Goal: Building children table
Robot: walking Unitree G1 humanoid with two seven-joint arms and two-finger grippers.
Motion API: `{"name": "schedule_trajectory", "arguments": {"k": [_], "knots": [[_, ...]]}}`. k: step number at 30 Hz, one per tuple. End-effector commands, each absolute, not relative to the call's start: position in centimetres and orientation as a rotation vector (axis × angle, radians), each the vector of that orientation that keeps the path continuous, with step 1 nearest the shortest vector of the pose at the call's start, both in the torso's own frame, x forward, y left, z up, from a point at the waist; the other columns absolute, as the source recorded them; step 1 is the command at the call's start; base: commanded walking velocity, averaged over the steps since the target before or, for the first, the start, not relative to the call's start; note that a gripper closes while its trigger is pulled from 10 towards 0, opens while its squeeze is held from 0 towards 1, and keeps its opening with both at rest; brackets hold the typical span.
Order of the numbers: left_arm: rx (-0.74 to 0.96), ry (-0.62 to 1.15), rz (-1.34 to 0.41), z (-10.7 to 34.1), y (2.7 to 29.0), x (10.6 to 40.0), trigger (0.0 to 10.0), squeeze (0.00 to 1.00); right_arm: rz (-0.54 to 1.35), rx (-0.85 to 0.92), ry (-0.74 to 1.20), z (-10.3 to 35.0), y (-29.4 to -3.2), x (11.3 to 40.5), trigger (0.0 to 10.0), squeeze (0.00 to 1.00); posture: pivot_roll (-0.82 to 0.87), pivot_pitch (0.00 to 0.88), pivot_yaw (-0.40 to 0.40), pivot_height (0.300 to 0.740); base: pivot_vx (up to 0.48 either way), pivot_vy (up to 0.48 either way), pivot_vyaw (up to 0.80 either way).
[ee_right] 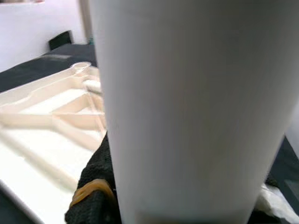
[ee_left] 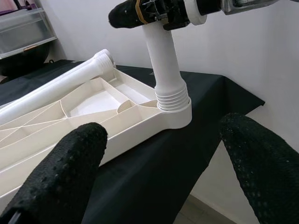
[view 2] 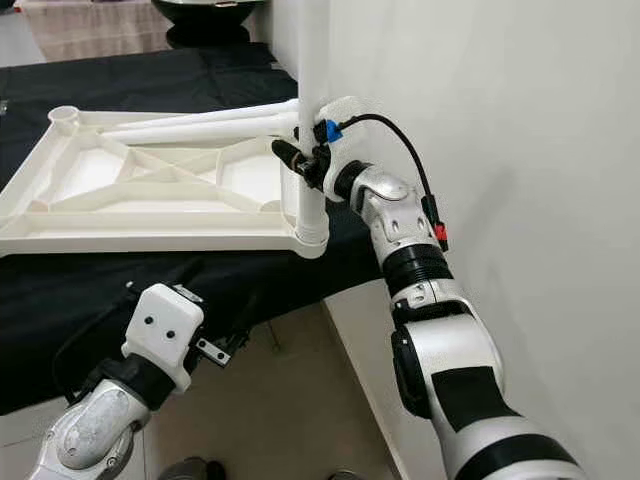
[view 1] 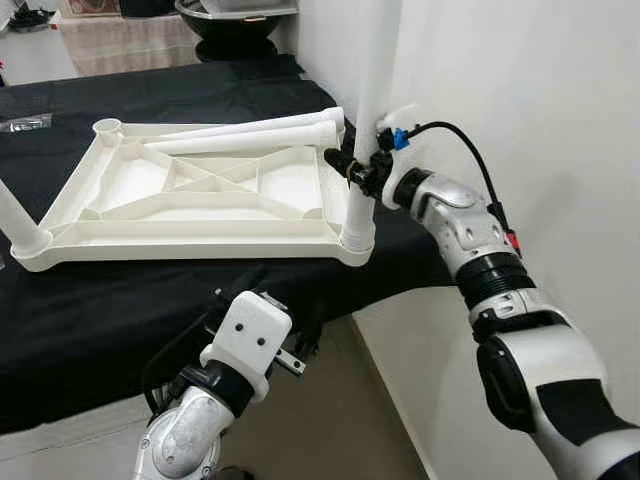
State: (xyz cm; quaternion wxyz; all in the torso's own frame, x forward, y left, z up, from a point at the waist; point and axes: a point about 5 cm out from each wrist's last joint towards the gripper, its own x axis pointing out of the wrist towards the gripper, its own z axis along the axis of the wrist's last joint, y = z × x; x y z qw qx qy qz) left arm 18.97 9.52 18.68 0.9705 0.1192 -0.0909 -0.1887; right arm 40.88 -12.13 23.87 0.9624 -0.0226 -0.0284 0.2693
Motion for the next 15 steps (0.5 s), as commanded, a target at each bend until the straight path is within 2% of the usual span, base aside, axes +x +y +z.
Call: {"name": "schedule_trajectory", "arguments": {"k": [1, 15], "knots": [[0.244, -0.159, -0.376, 18.35, 9.57, 19.05, 10.0, 0.00, 0.451, -0.022, 0.047, 21.30, -12.95, 40.94, 10.0, 0.00, 0.05, 0.135, -0.053, 0.740, 0.000, 0.000, 0.00], [0.254, -0.155, -0.383, 18.19, 9.76, 18.97, 10.0, 0.00, 0.314, 0.065, -0.058, 21.60, -13.93, 40.73, 10.0, 0.00, 0.05, 0.121, -0.042, 0.740, 0.000, 0.000, 0.00]]}}
